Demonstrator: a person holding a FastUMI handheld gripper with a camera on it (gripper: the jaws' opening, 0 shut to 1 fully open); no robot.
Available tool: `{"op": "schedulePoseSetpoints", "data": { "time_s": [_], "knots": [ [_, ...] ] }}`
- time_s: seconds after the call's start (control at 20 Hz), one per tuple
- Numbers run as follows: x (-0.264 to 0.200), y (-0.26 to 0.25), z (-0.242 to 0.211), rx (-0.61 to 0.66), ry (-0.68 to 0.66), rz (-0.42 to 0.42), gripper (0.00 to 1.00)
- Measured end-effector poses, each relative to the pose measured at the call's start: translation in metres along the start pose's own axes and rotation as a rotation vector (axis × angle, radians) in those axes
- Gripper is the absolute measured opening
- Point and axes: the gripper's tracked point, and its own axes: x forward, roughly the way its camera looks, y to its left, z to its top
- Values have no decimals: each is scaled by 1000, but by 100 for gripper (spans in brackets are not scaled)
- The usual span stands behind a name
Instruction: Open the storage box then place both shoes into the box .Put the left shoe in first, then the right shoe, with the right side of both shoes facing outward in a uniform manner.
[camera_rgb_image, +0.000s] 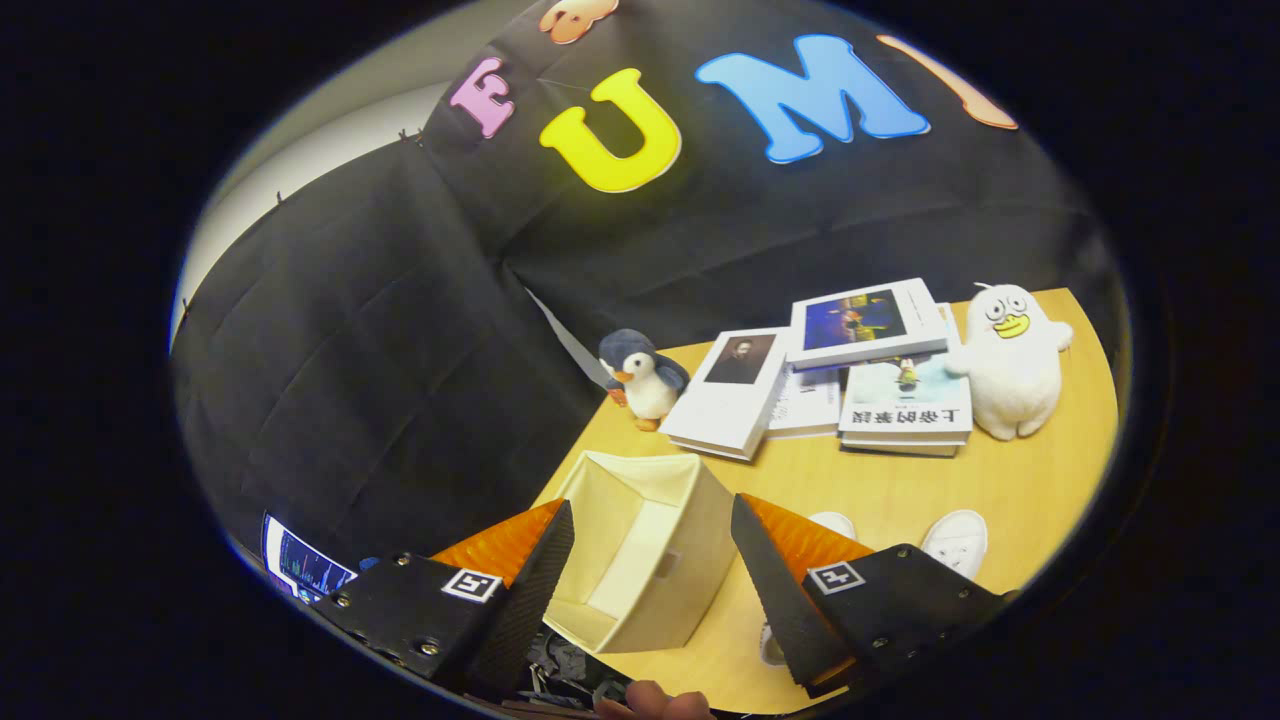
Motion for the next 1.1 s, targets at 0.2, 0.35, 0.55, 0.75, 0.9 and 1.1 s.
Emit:
{"op": "schedulePoseSetpoints", "data": {
  "time_s": [0.2,0.35,0.55,0.75,0.9,1.1],
  "knots": [
    [-10,-43,-22,23,27,-79,96],
    [-9,-71,-45,35,73,-133,96],
    [-1,-109,-91,23,179,-214,95],
    [8,-132,-128,-31,267,-266,88],
    [17,-141,-150,-84,326,-280,77],
    [36,-154,-171,-107,396,-297,76]
  ]
}}
